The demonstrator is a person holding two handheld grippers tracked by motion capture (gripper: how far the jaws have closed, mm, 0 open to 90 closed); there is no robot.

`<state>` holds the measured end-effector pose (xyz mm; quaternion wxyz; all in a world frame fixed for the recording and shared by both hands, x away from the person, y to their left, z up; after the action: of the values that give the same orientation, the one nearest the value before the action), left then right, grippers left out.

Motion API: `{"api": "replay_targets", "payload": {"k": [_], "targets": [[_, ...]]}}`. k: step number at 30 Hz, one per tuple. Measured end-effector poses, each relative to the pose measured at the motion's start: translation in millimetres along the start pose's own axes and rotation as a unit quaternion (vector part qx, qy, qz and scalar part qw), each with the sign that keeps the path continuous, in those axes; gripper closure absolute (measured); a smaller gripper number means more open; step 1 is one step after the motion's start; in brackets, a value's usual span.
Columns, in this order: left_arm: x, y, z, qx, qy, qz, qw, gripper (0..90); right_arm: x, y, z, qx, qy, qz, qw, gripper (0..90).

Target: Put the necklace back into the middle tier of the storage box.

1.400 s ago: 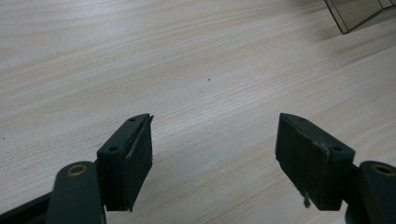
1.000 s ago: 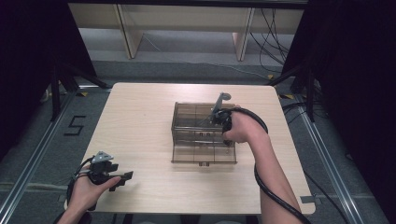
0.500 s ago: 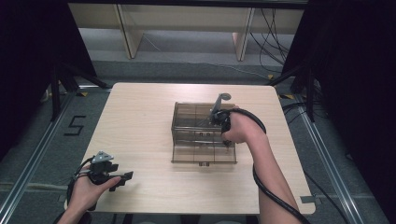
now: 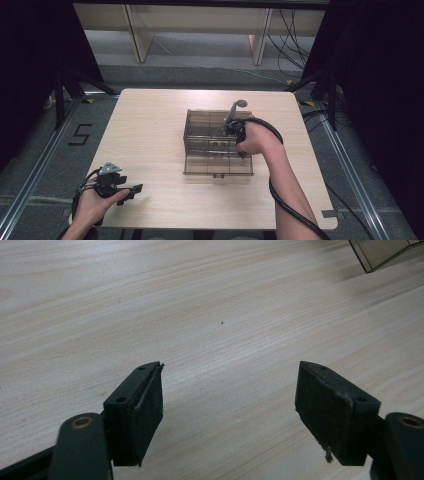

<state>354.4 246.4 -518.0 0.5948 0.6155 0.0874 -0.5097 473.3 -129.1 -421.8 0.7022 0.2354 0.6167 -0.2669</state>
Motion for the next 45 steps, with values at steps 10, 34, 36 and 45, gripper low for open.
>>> {"api": "replay_targets", "payload": {"k": [10,34,36,45], "targets": [[0.3,0.0,0.2,0.000,0.001,0.001,1.0000,26.9,5.5,-1.6,2.2,-0.003,-0.005,-0.010,0.9999,86.7],[1.1,-0.1,1.1,-0.001,0.002,-0.001,1.0000,26.9,20.3,0.8,2.9,-0.009,-0.003,-0.011,0.9999,86.5],[1.0,-0.1,0.7,0.001,0.002,-0.001,1.0000,26.9,20.8,0.3,1.7,-0.003,0.000,-0.012,0.9999,86.5],[1.5,-0.1,-0.1,-0.011,-0.003,-0.002,0.9999,26.9,22.0,-1.6,2.2,-0.003,0.001,-0.013,0.9999,86.4]]}}
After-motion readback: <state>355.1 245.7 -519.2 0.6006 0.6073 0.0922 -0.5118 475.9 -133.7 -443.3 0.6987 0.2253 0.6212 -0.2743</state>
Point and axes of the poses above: each handheld gripper's, and its own axes: x roughly forward along the jaws, y roughly out of its top, z roughly to its right, the point moved 4 cm from there along x, roughly forward along the jaws, and after that the axes turned 6 degrees about -y, right-handed, at the moved point
